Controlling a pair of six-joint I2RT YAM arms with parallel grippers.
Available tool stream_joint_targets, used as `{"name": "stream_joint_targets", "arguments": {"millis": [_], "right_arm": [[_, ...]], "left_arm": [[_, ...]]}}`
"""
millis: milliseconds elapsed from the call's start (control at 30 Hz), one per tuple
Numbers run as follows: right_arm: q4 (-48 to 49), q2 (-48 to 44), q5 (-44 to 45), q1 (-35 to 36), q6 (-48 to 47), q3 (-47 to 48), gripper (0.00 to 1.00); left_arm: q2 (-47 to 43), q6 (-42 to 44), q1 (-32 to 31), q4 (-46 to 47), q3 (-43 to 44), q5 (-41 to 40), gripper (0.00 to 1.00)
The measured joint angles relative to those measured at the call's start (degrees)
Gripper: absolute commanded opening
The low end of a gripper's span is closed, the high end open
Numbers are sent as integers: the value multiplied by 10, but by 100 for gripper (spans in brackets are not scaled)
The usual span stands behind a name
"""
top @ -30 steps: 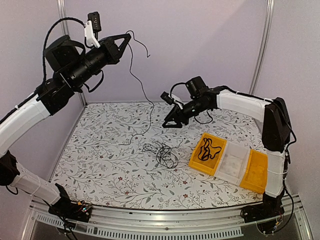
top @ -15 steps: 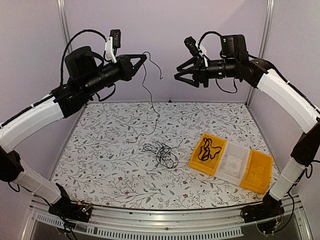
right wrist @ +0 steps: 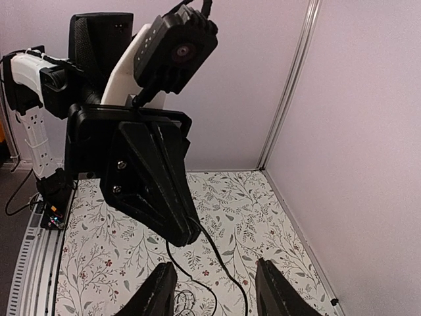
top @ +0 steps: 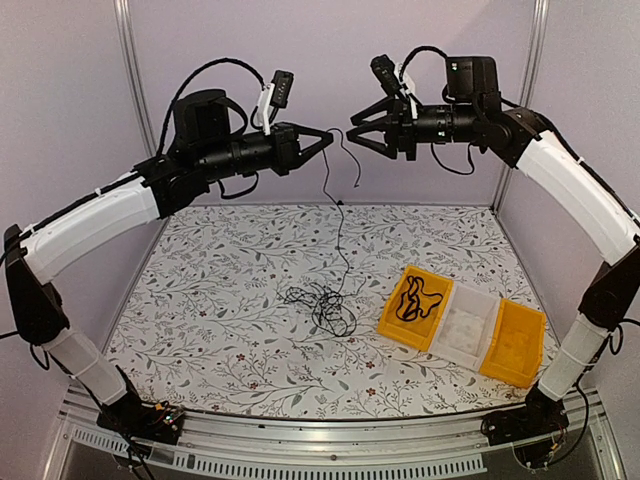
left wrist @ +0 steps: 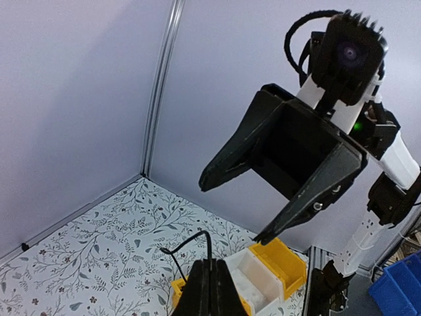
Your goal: Untangle the cables
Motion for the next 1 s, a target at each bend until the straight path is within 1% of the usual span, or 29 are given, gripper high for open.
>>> {"name": "stream_joint_targets", "arguments": {"millis": [100,200,233,367,567,667,767,933,967,1000], "right_arm": [[-3,6,-3,1,-2,0,42],[-4,7,-4,1,-2,0,31],[-4,7,-5,1,-2,0,29],[-4,7,-15,2,4,0,26],[-5,7,-20,3,7,0,26],[-10,7,-23,4,7,0,23],[-16,8,-23,4,4,0,17],[-18,8,-23,5,5,0,0],[-19,8,-23,5,5,0,0],[-20,8,-21,5,5,0,0]], "left_arm": [[6,4,-1,-2,12,26,0],[9,7,-4,-3,19,47,0],[9,8,-5,-3,21,51,0],[9,8,-7,-3,22,63,0],[11,8,-7,-5,23,68,0],[14,8,-10,-5,23,69,0],[16,8,-12,-5,23,72,0],[17,8,-14,-5,23,74,0],[17,8,-14,-5,23,74,0],[17,8,-14,-5,23,74,6]]}}
